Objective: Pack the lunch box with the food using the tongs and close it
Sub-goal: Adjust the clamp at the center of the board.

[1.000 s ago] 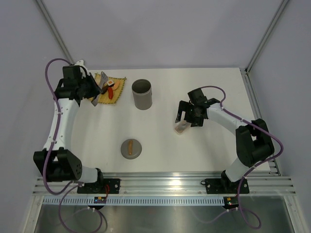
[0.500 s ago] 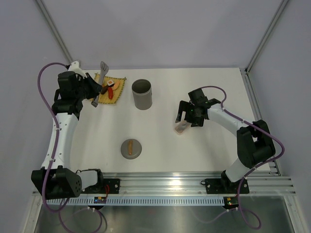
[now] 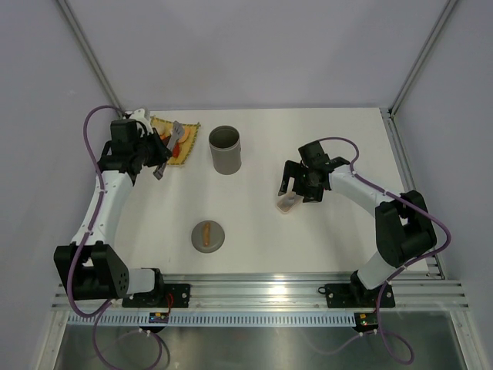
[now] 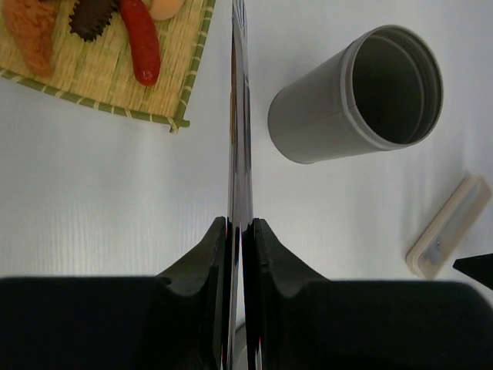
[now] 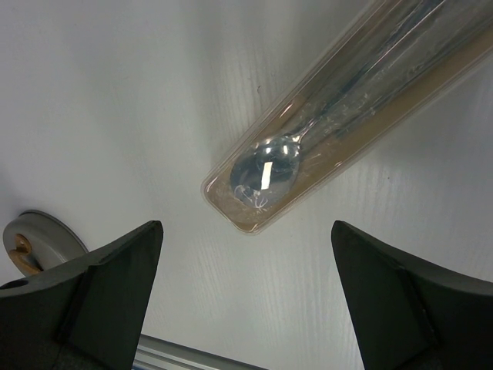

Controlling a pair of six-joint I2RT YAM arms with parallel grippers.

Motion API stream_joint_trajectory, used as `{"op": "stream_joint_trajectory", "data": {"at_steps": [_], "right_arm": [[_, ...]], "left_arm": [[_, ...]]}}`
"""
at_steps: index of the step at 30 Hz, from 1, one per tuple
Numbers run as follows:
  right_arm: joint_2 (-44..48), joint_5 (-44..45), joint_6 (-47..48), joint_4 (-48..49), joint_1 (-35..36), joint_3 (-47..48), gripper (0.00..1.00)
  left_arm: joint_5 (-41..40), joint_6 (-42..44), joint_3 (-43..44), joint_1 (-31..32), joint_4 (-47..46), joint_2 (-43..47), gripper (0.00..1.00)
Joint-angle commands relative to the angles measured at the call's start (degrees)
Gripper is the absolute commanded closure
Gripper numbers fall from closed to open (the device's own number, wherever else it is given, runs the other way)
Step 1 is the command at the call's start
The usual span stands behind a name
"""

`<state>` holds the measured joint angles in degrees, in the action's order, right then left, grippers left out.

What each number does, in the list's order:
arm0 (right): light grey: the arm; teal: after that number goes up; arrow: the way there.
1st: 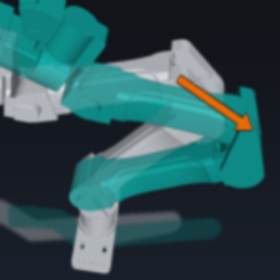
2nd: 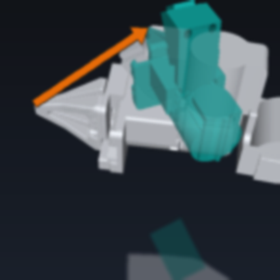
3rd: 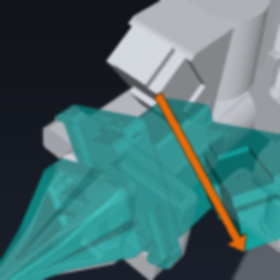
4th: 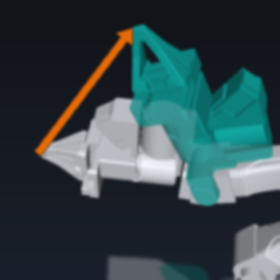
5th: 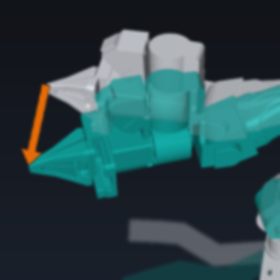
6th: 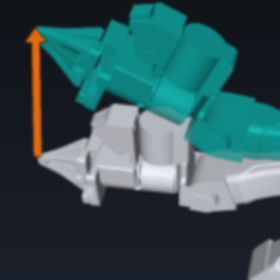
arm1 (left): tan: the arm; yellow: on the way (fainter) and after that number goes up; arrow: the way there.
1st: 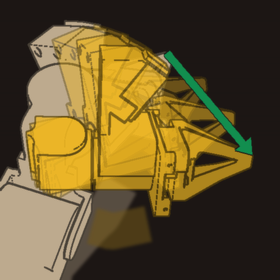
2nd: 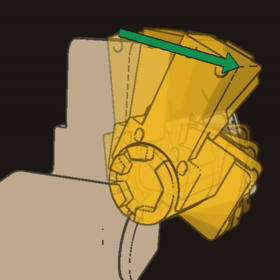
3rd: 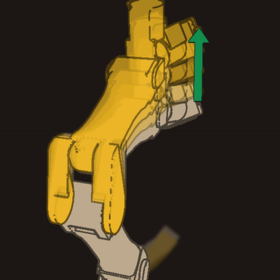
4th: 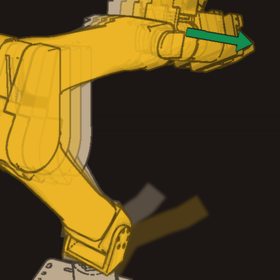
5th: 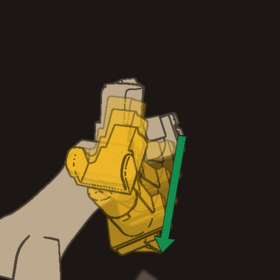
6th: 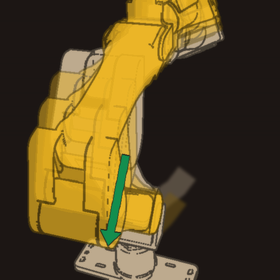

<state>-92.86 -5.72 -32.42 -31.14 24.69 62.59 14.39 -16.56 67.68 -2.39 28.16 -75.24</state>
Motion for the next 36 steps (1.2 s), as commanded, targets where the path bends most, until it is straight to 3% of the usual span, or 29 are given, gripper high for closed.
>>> {"op": "stream_joint_trajectory", "data": {"at_steps": [1, 6, 17, 25, 30, 36], "right_arm": [[-0.5, -1.1, -0.1, 0.2, -0.1, 2.6, 0.01], [-1.3, -1.8, -0.4, 0.2, 0.0, 3.8, 0.01], [-0.3, -1.2, 0.0, -0.3, 0.3, 3.8, 0.01], [0.9, -0.2, 0.3, -0.3, 0.2, 2.5, 0.01], [1.6, 0.1, 0.4, -0.3, 0.2, 1.8, 0.01], [3.5, 1.1, 1.2, -1.6, 0.3, 0.9, 0.01]], "left_arm": [[-2.4, 2.5, -0.3, 0.2, -1.4, 0.8, 1.00], [-14.1, 6.0, 3.2, 5.6, 3.6, -2.9, 1.00], [-21.8, 5.1, -0.5, 17.9, 4.0, -8.4, 1.00], [-30.8, 0.3, -2.2, 18.2, 9.2, -4.3, 1.00], [-38.0, -9.9, -7.0, 18.2, 13.9, -2.3, 1.00], [-38.6, -18.5, -12.5, 15.3, 16.0, -0.7, 1.00]]}}
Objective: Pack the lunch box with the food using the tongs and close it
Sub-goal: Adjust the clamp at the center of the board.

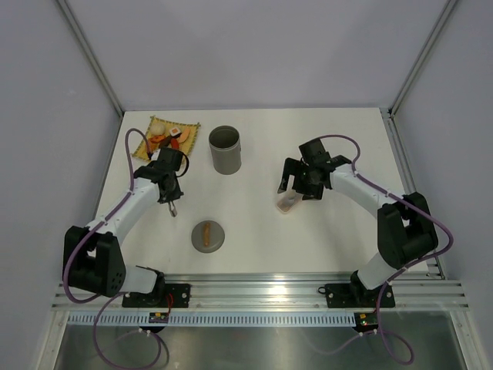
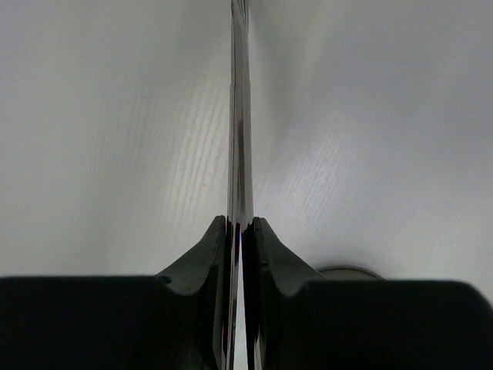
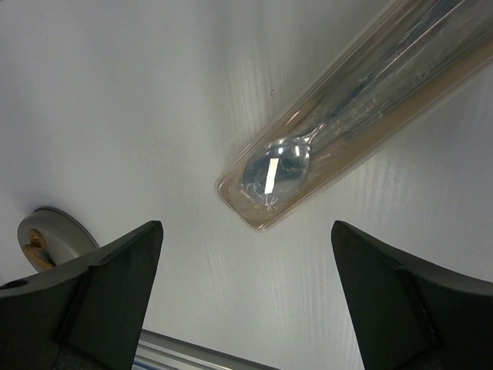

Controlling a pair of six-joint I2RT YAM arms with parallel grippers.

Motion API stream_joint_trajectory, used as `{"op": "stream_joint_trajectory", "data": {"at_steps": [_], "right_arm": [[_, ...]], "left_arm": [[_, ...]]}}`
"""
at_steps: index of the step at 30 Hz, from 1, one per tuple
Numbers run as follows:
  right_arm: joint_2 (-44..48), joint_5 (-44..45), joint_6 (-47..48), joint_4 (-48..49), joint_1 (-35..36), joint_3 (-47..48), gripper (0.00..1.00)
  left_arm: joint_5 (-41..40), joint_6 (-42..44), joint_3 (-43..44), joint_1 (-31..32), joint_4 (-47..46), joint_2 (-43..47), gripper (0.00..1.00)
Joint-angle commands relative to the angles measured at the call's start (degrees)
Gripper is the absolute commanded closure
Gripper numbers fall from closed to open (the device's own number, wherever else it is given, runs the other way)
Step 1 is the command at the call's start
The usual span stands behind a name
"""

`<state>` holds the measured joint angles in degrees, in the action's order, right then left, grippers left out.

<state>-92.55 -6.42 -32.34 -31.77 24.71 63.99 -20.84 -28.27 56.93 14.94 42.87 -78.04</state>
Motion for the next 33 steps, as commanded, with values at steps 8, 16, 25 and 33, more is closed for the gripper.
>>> {"op": "stream_joint_trajectory", "data": {"at_steps": [8, 16, 25, 33], "right_arm": [[6.3, 3.1, 0.5, -1.0, 0.3, -1.9, 0.01], [6.2, 5.1, 1.0, -1.7, 0.3, -1.3, 0.01], [8.9, 7.5, -0.2, -0.2, 0.3, -3.9, 0.01], [7.7, 6.8, 0.3, 0.6, 0.3, -4.6, 0.01]], "left_arm": [[1.3, -9.3, -7.9, -8.3, 1.5, 7.4, 0.98], [7.7, -10.5, -10.9, -11.6, -0.2, 6.4, 0.74], [12.9, -10.5, -11.8, -13.3, -3.2, 3.5, 0.36], [12.5, -14.0, -11.9, -13.4, -4.4, 2.5, 0.01]]}}
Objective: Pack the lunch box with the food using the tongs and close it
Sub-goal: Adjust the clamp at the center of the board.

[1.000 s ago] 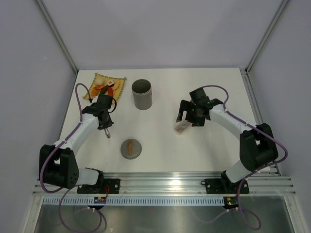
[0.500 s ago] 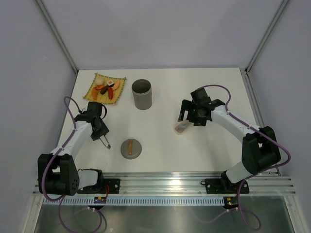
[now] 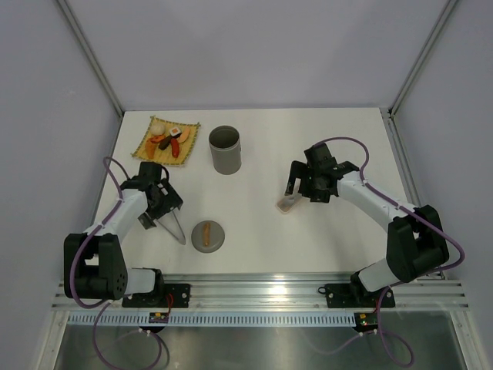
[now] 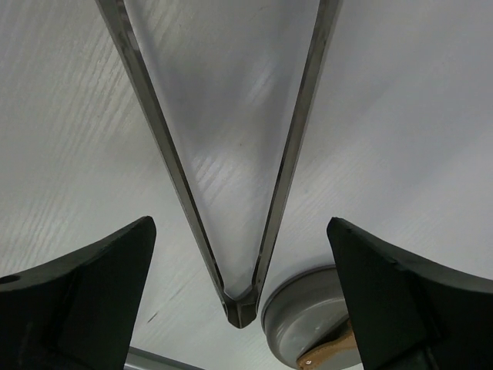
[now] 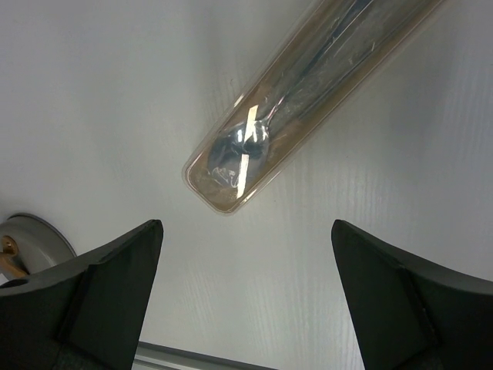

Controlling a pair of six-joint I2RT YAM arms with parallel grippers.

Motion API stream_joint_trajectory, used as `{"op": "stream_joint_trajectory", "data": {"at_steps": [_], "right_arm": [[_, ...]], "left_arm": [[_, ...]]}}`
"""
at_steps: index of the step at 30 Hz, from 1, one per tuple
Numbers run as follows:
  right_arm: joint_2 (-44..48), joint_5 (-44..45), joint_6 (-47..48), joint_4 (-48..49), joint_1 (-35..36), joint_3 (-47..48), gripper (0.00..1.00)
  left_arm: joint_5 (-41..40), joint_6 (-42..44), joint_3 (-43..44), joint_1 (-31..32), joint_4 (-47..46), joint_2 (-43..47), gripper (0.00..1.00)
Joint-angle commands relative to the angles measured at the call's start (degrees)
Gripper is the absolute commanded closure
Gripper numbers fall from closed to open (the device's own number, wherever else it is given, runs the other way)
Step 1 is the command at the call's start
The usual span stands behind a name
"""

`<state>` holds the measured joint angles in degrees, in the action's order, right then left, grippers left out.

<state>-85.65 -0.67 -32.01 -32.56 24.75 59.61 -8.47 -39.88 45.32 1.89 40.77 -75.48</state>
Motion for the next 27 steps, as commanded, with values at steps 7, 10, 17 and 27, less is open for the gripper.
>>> {"op": "stream_joint_trajectory", "data": {"at_steps": [7, 10, 17, 27], "right_arm": [[0.8, 3.2, 1.7, 0.4, 0.3, 0.4, 0.01], [0.3, 2.8, 1.9, 0.1, 0.3, 0.9, 0.01], [-1.2, 2.1, 2.5, 0.0, 0.3, 2.4, 0.01], [-2.5, 1.5, 2.5, 0.3, 0.3, 2.6, 0.01]], "left_arm": [[-1.0, -5.8, -2.1, -0.3, -3.9, -2.0, 0.01], [-2.4, -6.2, -3.2, -0.2, -6.4, -3.3, 0.08], [-4.4, -5.2, -2.3, -0.3, -8.5, -7.2, 0.23], [-3.6, -5.4, -2.7, -0.3, -10.3, -12.4, 0.37]]}}
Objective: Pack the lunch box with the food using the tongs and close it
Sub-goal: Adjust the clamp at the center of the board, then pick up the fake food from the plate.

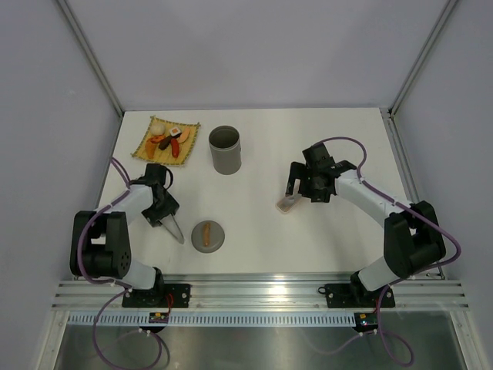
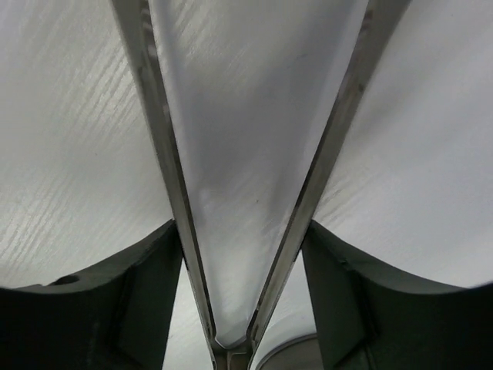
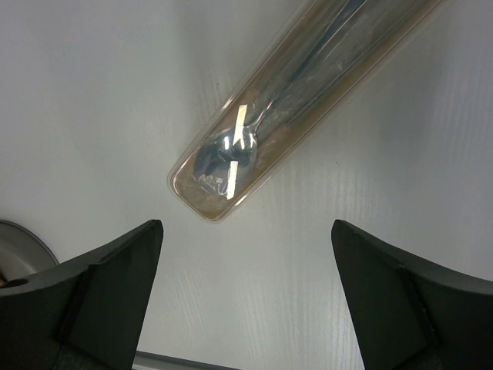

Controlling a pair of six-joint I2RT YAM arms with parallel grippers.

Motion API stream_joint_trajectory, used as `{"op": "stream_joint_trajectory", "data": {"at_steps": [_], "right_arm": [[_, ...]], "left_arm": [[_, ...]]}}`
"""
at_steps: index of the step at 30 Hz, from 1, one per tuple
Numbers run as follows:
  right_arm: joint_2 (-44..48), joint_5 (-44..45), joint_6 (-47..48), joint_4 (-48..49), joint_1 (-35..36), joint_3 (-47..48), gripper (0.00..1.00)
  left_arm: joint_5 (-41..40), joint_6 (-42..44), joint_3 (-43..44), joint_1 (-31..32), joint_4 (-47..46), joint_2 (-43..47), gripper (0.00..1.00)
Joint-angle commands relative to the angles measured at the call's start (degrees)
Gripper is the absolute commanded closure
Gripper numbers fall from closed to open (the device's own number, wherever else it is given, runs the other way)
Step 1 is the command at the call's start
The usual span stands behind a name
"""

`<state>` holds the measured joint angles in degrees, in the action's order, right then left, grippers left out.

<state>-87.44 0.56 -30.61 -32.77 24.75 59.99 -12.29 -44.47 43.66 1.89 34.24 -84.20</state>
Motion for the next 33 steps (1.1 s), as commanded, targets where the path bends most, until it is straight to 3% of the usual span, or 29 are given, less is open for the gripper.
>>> {"op": "stream_joint_trajectory", "data": {"at_steps": [1, 6, 9, 12, 17, 18, 21, 26, 29, 33], "right_arm": [[-0.7, 0.2, 1.2, 0.3, 0.3, 2.3, 0.01], [-1.0, 0.3, 1.3, 0.2, 0.3, 2.7, 0.01], [-1.3, 0.2, 1.4, 0.1, 0.3, 3.2, 0.01], [-1.5, -0.3, 1.4, 0.5, 0.3, 3.5, 0.01], [-1.3, -0.3, 1.8, 0.4, 0.3, 4.2, 0.01], [-1.3, -0.3, 1.9, 0.5, 0.3, 4.2, 0.01], [-1.7, -0.3, 2.3, 0.6, 0.3, 4.1, 0.01], [-2.0, -0.3, 2.3, 0.6, 0.3, 4.2, 0.01], [-1.4, -0.3, 2.0, 0.5, 0.3, 4.1, 0.01], [-0.4, -0.3, 2.0, 0.4, 0.3, 3.6, 0.00]], "left_arm": [[0.3, -0.8, -0.9, -0.3, -3.6, -3.6, 0.41], [-0.7, -0.4, -0.3, -0.3, -2.3, 0.4, 0.73], [-3.2, -0.1, 1.9, -0.3, 1.2, 4.4, 0.85], [-5.4, 0.3, 4.1, -0.3, 5.1, 9.1, 0.88], [-4.9, 6.6, 9.2, -0.3, 9.7, 14.9, 0.88], [-4.1, 10.9, 10.5, -0.3, 10.1, 15.3, 0.87], [-3.0, 17.7, 17.2, -0.3, 14.1, 12.9, 0.80], [2.4, 21.9, 28.1, -0.3, 19.8, 10.5, 0.70], [4.1, 23.2, 31.2, -0.3, 18.3, 10.9, 0.71], [4.1, 24.6, 36.5, -0.3, 18.8, 6.9, 0.78]]}}
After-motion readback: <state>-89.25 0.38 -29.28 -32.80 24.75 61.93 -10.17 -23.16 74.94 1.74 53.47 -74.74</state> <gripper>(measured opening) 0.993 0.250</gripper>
